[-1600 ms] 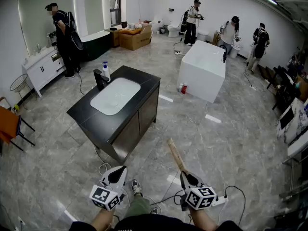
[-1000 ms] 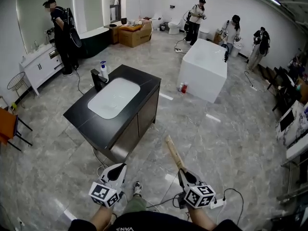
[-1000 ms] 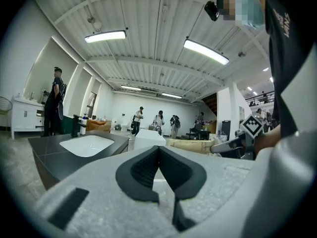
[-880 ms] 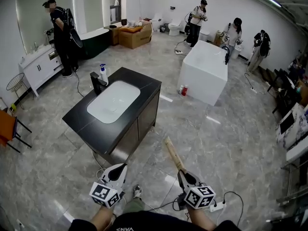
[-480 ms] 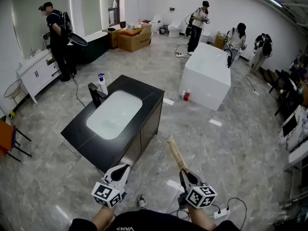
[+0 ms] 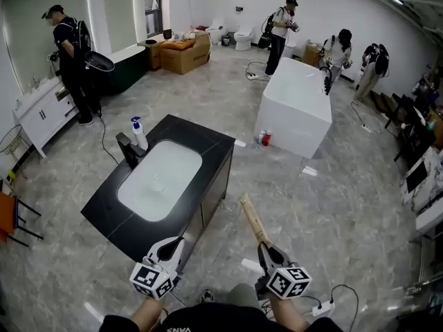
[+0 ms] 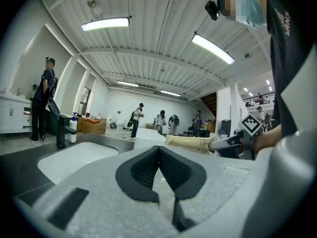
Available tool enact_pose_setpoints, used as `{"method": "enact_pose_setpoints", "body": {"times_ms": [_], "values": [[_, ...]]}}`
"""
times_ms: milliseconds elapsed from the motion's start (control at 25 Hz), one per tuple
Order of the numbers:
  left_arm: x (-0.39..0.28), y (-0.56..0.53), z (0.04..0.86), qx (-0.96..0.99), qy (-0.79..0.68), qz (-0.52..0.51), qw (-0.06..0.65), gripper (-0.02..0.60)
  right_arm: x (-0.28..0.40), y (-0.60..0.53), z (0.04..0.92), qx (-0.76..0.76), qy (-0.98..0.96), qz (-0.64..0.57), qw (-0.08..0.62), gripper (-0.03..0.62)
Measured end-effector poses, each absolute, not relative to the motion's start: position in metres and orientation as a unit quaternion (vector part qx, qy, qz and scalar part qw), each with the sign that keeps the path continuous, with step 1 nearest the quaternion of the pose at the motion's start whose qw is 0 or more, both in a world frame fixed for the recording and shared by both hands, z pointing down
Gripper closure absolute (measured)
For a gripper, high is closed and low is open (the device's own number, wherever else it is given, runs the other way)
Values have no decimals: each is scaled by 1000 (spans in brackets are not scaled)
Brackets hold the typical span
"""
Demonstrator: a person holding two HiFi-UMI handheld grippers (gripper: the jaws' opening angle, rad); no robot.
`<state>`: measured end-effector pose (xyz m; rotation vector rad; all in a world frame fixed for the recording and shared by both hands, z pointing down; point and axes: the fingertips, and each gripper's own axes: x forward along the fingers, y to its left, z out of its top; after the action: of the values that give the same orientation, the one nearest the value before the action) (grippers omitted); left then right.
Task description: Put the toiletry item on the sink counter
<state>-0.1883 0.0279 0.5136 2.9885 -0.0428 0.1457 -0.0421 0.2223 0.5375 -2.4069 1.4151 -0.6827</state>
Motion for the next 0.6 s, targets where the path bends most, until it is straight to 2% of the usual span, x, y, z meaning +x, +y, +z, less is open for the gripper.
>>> {"method": "enact_pose_setpoints", "body": {"times_ms": [600], "values": [[-66, -5, 514, 991, -94, 42, 86, 575, 101, 156, 535, -781, 564, -247, 104, 580]]}}
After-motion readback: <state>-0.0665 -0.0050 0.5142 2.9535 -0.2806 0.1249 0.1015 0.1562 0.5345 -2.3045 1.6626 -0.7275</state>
